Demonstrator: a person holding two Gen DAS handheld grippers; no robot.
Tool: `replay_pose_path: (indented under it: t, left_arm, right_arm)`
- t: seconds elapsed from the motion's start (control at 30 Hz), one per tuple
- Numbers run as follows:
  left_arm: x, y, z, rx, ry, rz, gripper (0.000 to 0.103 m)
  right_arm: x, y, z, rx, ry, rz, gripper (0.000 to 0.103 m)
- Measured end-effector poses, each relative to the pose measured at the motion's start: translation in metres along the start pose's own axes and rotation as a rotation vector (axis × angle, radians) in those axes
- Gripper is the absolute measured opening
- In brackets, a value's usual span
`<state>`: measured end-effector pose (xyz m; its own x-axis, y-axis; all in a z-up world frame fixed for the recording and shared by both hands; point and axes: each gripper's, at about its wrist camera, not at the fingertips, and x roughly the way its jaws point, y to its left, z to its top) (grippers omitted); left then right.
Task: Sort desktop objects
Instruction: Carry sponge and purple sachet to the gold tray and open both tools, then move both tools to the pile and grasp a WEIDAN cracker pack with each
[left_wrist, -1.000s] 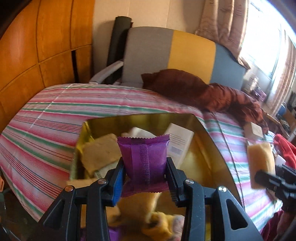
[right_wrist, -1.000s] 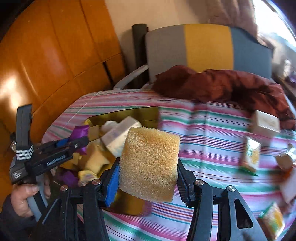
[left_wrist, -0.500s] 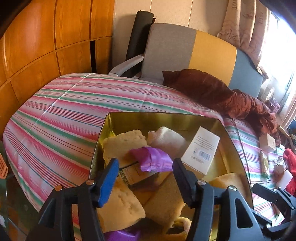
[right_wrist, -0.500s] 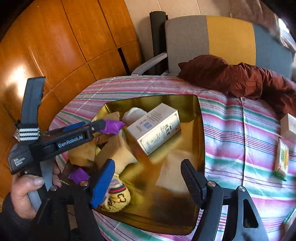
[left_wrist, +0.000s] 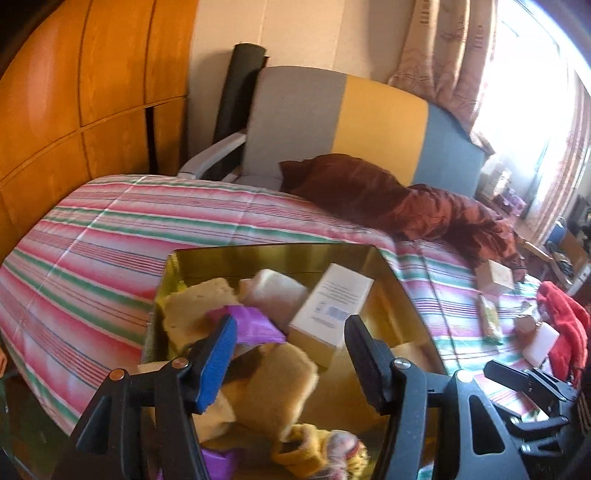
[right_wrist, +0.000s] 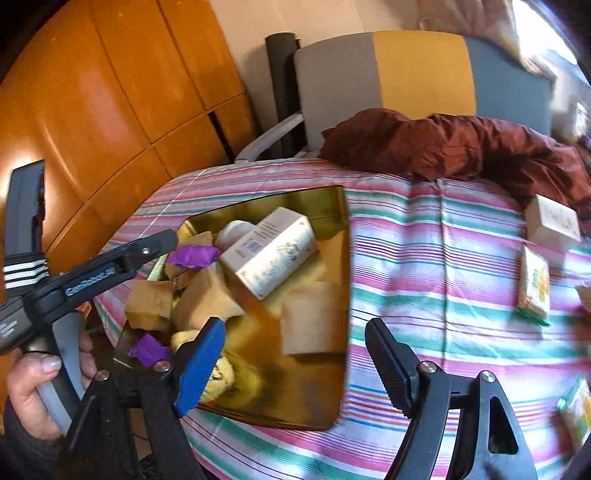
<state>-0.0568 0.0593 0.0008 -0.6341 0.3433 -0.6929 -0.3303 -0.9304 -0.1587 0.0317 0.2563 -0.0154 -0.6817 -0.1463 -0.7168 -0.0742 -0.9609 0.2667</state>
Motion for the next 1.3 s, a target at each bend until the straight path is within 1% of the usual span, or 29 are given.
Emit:
replay_pose_path:
  t: [0.2, 0.27, 0.33, 0.47, 0.53, 0.7, 0.9, 0.97, 1.03, 1.1, 1.2, 1.3]
  left_arm:
    - [0.001, -0.016, -0.003, 0.024, 0.011, -0.04, 0.061]
    - [0.003, -0.023, -0.004, 0.034, 0.028, -0.07, 0.06]
    - [0.003, -0.033, -0.006, 0.06, 0.035, -0.077, 0.06]
    - [0.003, -0.056, -0.009, 0.114, 0.038, -0.112, 0.06]
    - [0.004, -0.067, -0.01, 0.139, 0.044, -0.125, 0.06]
    - [0.008, -0.089, -0.012, 0.177, 0.063, -0.151, 0.06]
    - [0.011, -0.114, -0.013, 0.221, 0.078, -0.19, 0.06]
    - [0.012, -0.124, -0.014, 0.241, 0.083, -0.206, 0.06]
    - [0.013, -0.135, -0.015, 0.263, 0.091, -0.223, 0.06]
    - [0.013, -0.145, -0.017, 0.281, 0.103, -0.239, 0.06]
    - [0.014, -0.161, -0.021, 0.32, 0.11, -0.256, 0.061]
    - [0.017, -0.174, -0.027, 0.352, 0.128, -0.268, 0.061]
  right_arm:
    - [-0.013, -0.026, -0.004, 0.052, -0.014, -0.063, 0.08]
    - [-0.019, -0.036, -0.006, 0.065, -0.021, -0.093, 0.08]
    - [-0.025, -0.048, -0.009, 0.087, -0.025, -0.119, 0.08]
    - [-0.04, -0.079, -0.016, 0.158, -0.035, -0.178, 0.08]
    - [-0.048, -0.099, -0.02, 0.198, -0.037, -0.225, 0.08]
    - [-0.073, -0.143, -0.03, 0.294, -0.048, -0.303, 0.08]
    - [-0.113, -0.193, -0.045, 0.371, -0.061, -0.42, 0.08]
    - [-0.125, -0.208, -0.052, 0.371, -0.039, -0.459, 0.08]
    - [-0.128, -0.219, -0.059, 0.333, 0.023, -0.459, 0.081]
    - [-0.125, -0.228, -0.066, 0.282, 0.088, -0.479, 0.084]
    - [-0.121, -0.243, -0.076, 0.255, 0.15, -0.441, 0.087]
    - [-0.109, -0.254, -0.079, 0.256, 0.196, -0.395, 0.087]
